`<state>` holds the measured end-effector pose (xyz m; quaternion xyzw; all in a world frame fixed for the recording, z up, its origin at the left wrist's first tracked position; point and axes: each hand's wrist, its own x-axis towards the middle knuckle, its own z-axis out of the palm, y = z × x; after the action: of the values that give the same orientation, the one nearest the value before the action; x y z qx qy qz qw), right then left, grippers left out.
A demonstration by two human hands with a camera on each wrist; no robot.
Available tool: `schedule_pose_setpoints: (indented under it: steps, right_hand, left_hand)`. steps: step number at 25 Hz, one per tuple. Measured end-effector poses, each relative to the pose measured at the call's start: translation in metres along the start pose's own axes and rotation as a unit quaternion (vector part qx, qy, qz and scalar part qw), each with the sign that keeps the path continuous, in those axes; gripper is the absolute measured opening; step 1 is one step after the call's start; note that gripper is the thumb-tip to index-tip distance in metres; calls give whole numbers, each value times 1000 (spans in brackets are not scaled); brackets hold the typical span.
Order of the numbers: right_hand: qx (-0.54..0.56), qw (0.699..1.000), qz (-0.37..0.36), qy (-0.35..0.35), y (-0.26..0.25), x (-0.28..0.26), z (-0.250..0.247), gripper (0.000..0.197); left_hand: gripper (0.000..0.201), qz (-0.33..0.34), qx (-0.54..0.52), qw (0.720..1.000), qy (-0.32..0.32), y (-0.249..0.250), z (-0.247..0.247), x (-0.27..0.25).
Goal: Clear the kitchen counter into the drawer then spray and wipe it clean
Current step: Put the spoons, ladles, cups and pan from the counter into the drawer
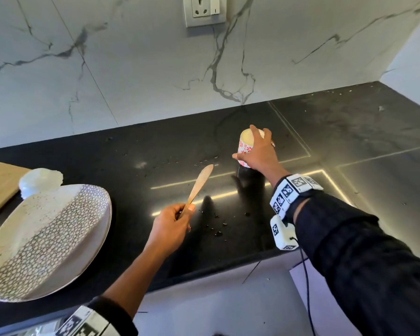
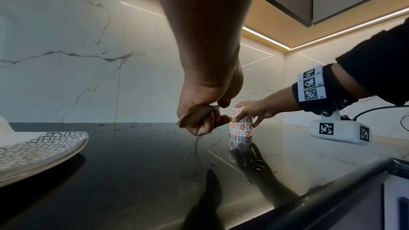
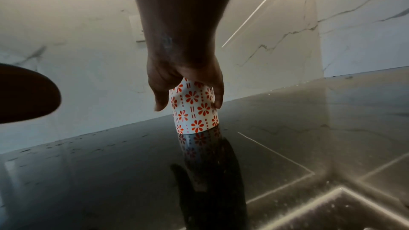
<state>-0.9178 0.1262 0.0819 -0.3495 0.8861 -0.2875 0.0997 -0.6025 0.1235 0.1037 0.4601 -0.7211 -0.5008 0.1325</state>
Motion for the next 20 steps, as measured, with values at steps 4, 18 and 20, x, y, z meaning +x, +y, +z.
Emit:
schedule_pose_setpoints:
  steps: [4, 18, 20]
  right_hand:
    - [41, 997, 3, 58, -2, -13, -4, 89]
    - [480, 863, -108, -116, -131, -293, 84, 67]
    - [498, 844, -114, -164, -162, -332, 107, 69]
  left_hand:
    - [21, 10, -12, 1000, -14, -10, -8, -9]
    - [35, 17, -15, 990, 139, -112, -131, -181]
    - [32, -19, -7, 986, 163, -144, -156, -234]
